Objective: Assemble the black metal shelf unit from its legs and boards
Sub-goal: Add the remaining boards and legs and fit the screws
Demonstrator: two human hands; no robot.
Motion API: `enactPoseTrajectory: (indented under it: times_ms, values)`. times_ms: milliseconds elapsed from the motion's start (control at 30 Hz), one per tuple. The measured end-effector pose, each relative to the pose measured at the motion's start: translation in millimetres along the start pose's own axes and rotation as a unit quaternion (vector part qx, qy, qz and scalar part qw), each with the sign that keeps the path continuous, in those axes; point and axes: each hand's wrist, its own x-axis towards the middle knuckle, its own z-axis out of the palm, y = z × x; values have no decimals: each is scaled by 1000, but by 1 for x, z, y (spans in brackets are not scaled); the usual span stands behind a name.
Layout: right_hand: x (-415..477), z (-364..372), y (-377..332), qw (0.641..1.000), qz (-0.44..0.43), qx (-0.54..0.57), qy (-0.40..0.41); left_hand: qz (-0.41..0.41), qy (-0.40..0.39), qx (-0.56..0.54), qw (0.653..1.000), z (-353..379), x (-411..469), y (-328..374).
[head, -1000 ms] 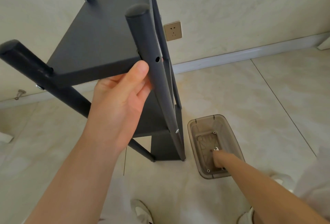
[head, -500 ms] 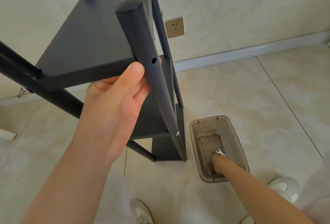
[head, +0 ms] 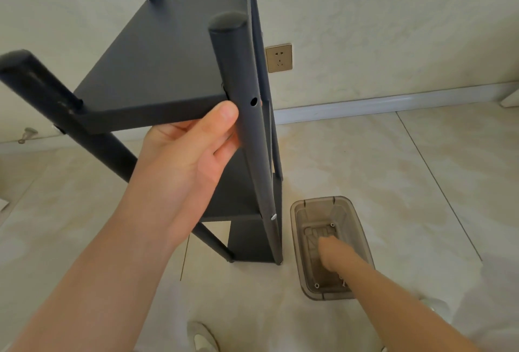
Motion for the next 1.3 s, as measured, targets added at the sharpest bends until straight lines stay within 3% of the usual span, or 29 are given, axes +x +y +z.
enactPoseTrajectory:
  times_ms: [233, 433, 700, 867, 1000, 1100, 1300]
  values:
    - [-26, -116, -5, 995, -70, -55, 33, -3, -10, -27, 1000, 3, -4, 3]
    - [-105, -209, -25, 976, -159, -138, 55, -27, 25, -8, 999, 9, -7, 8]
    - [-249, -253, -36, 920, -337, 13, 201, -31, 17, -29, 999, 9, -11, 7]
    - [-296, -252, -42, 817, -429, 136, 359, -21, 12, -22, 999, 5, -13, 6]
    - [-300, -252, -45, 749, -441, 187, 458, -26, 29, -9, 999, 7, -12, 7]
    - [-295, -254, -45, 737, -418, 233, 478, -29, 35, -5, 999, 7, -12, 6]
    - [-288, -254, -44, 747, -400, 234, 477, -33, 39, -5, 999, 7, -13, 7]
